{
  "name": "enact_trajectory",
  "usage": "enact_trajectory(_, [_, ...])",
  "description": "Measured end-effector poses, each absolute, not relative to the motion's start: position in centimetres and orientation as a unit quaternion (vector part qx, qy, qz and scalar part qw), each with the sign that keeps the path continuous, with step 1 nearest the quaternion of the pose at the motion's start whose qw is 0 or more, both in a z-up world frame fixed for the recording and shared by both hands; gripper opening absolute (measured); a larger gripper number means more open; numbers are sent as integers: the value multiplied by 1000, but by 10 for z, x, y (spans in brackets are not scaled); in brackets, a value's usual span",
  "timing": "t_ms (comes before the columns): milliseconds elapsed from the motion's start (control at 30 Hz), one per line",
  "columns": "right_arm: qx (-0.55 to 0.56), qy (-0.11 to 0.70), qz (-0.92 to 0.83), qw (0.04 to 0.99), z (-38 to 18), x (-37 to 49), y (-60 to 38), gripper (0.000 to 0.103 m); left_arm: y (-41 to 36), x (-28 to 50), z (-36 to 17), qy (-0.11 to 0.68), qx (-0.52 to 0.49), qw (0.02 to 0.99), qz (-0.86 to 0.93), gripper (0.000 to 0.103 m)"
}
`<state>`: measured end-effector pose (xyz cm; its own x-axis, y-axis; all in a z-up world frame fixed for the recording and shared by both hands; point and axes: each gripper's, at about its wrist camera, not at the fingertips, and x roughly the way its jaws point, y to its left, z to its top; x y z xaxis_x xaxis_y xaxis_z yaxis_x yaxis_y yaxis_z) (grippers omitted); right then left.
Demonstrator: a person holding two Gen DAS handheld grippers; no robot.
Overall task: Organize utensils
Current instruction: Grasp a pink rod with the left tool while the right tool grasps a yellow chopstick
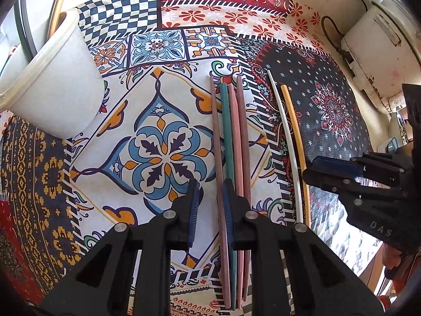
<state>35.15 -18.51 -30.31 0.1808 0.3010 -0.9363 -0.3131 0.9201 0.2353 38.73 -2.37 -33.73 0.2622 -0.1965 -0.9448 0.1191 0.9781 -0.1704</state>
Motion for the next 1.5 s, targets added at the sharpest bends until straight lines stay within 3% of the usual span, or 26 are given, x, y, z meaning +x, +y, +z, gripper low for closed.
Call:
enact_trajectory(200, [-53, 594, 204, 776, -301, 347, -164, 19, -39, 377, -338, 594, 20, 796, -116, 16])
enact_trajectory(300, [-74, 592, 200, 777, -302, 345, -164, 18, -36, 379, -338, 599, 21, 793, -104, 8])
enact_trajectory(367, [-93, 589, 196, 778, -303, 343, -169, 8, -27, 381, -338, 605, 11, 791, -92, 6])
enact_trajectory(533, [-114, 589, 183, 779, -301, 342, -201, 7, 4, 378, -336, 616, -13, 786, -55, 5])
enact_trajectory(833, [-75, 605, 181, 771, -301, 377, -232, 7, 28, 387, -336, 636, -44, 768, -64, 5])
enact_trajectory(1000, [-85, 600, 187, 773, -303, 398, -212, 7, 13, 405, -338, 631, -9, 773, -69, 5])
enact_trajectory(1300, [-113, 584, 193, 780, -302, 411, -176, 7, 6, 436, -344, 647, -33, 757, -88, 5])
enact_trajectory(1500, [-67, 590, 197, 780, -300, 417, -173, 6, -4, 433, -345, 642, -28, 761, -85, 4])
